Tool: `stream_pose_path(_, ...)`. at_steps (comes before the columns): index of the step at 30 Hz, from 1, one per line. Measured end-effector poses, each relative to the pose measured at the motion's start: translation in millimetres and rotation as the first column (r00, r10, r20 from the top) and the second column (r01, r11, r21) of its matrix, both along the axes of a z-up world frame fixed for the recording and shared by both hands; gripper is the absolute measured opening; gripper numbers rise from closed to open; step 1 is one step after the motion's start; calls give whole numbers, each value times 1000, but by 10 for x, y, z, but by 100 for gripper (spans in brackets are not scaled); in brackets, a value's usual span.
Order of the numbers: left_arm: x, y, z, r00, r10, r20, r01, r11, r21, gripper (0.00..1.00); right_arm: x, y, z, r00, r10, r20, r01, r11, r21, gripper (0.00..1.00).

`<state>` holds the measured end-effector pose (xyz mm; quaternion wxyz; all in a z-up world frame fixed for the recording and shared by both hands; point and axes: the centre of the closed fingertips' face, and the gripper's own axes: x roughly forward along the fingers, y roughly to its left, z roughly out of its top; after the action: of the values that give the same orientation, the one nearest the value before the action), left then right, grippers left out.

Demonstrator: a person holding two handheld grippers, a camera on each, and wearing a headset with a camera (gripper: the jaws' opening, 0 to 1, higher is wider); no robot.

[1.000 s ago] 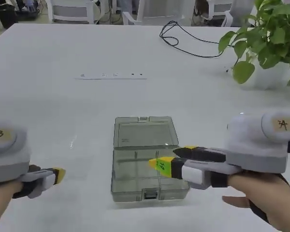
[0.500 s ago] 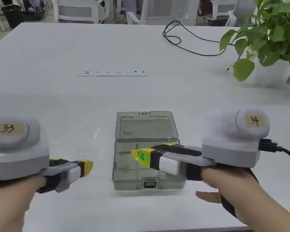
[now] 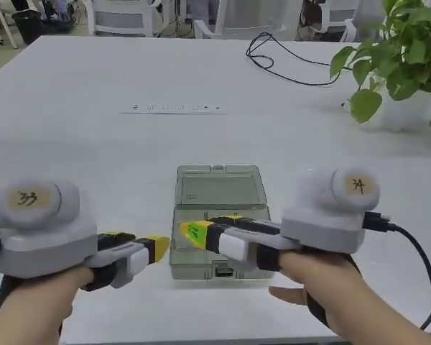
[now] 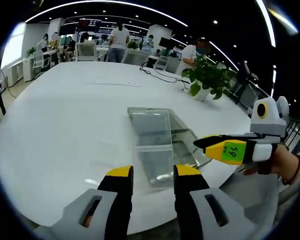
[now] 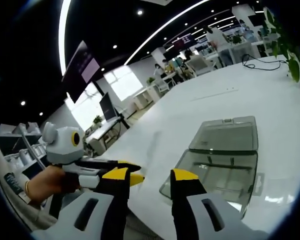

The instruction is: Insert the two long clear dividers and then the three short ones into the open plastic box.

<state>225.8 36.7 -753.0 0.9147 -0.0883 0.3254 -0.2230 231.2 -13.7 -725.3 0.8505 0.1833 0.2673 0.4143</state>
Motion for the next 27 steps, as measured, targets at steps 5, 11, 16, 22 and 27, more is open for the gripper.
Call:
stream_pose_path(5,-49,-145,51,999,-31,32,32,999,-26,30,12,53,14,1000,-13,12,13,1000,20,30)
stream_pose_path(11,-88,-292,96,996,-62,66,66,997,-50,30,35,90,19,999,-33,10,33,998,46,25)
stream_pose_path(16,-127,-394,129,993,-81,82,86,994,-61,30,48,91,27,999,-52,-4,53,997,64,21)
stream_pose_path(22,-132,-458,174,993,-81,84,90,990,-112,30,64,56,26,998,-68,-18,70,994,81,17)
stream_pose_path(27,-150,-494,212,992,-90,85,100,987,-130,30,64,39,38,997,-76,-17,77,993,89,12)
